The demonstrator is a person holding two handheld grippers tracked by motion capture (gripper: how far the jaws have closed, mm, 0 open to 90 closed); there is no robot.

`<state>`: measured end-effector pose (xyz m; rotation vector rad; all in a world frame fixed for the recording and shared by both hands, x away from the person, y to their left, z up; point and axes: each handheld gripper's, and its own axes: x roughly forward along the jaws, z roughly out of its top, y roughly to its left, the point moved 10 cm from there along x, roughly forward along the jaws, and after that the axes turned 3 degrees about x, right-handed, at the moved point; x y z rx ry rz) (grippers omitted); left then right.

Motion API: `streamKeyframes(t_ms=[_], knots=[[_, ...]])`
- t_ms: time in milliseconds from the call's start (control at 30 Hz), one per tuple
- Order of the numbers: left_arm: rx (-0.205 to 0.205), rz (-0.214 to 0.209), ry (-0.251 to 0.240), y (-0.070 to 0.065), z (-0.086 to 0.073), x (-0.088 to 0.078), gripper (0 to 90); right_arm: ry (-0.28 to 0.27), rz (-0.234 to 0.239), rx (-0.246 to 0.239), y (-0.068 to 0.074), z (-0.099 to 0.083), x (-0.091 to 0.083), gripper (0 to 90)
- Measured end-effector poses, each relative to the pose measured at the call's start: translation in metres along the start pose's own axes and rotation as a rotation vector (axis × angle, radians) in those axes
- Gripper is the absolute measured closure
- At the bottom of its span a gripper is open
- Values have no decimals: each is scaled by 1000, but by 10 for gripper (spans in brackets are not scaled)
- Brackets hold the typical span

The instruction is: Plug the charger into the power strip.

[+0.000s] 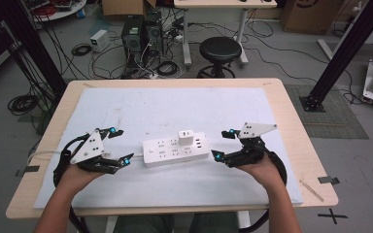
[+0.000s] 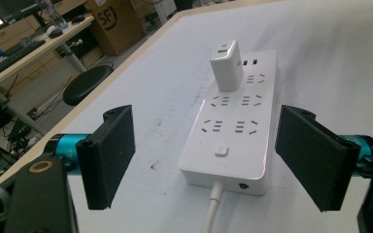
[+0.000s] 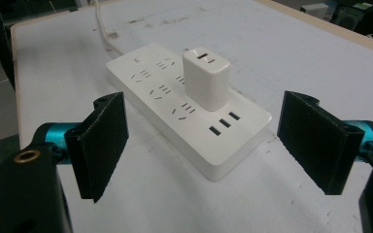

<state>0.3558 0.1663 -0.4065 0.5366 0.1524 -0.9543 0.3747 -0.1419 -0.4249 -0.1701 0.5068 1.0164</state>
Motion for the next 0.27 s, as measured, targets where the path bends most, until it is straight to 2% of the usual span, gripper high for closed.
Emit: streamKeyframes(t_ms=[267], knots=[[-20, 2, 3, 1, -7, 2, 223, 3, -11, 9, -4, 0, 2, 190]])
